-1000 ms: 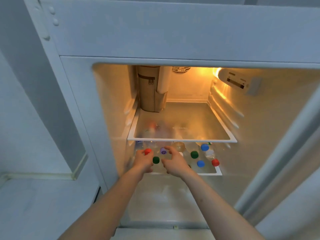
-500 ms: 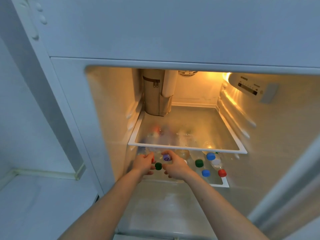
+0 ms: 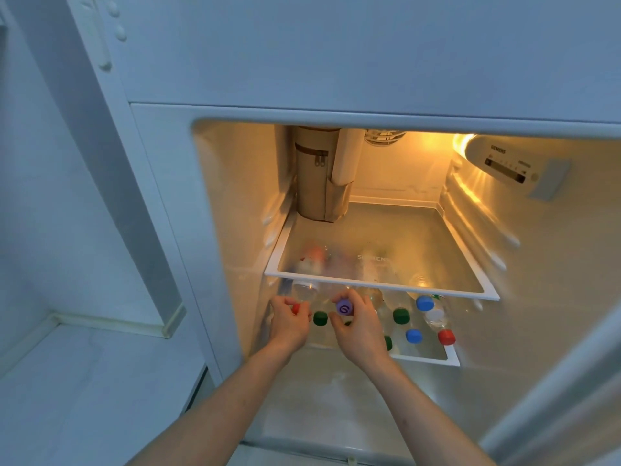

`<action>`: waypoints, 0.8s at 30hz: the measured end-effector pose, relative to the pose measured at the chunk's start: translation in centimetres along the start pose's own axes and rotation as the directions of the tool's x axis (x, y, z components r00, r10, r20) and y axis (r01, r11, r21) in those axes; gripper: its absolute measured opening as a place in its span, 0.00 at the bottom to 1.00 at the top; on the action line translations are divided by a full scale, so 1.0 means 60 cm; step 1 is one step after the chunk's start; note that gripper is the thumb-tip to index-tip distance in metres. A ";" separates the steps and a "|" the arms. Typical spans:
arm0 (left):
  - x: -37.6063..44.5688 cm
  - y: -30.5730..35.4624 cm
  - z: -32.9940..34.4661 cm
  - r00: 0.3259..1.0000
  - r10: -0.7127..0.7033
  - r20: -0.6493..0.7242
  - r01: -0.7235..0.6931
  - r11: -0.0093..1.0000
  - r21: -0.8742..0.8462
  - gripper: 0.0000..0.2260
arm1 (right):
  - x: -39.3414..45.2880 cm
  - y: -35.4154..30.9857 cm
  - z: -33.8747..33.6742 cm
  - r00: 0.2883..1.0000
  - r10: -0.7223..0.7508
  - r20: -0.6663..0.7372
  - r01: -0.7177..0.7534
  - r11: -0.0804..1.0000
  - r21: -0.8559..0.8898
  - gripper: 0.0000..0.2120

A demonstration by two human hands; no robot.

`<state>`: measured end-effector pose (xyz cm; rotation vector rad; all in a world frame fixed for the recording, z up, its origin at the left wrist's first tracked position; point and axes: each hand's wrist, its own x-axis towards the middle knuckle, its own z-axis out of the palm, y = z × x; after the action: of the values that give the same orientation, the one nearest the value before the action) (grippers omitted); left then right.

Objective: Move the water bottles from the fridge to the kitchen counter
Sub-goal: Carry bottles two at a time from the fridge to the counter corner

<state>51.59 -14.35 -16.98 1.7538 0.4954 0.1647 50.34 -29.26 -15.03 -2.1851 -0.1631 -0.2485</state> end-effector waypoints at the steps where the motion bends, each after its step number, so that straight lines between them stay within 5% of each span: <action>1: -0.005 -0.004 -0.004 1.000 0.009 -0.003 -0.009 1.000 -0.001 0.07 | -0.005 -0.002 0.001 0.999 -0.012 -0.035 0.012 1.000 0.012 0.13; 12: -0.075 0.014 -0.043 0.993 0.115 -0.019 -0.116 0.972 -0.202 0.06 | -0.054 -0.024 -0.010 0.947 0.032 -0.320 0.000 0.995 0.101 0.10; 17: -0.128 0.022 -0.090 0.966 0.245 -0.083 -0.250 0.966 -0.066 0.06 | -0.098 -0.028 -0.020 0.937 0.008 -0.348 0.045 0.989 0.144 0.10; 24: -0.216 0.016 -0.171 0.937 0.343 0.057 -0.344 0.939 0.004 0.04 | -0.170 -0.040 -0.044 0.932 0.067 -0.356 -0.021 0.991 0.132 0.09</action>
<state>36.36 -10.67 -11.57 1.8432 0.1445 0.3588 39.65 -30.23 -14.06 -1.9769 0.0747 -0.5917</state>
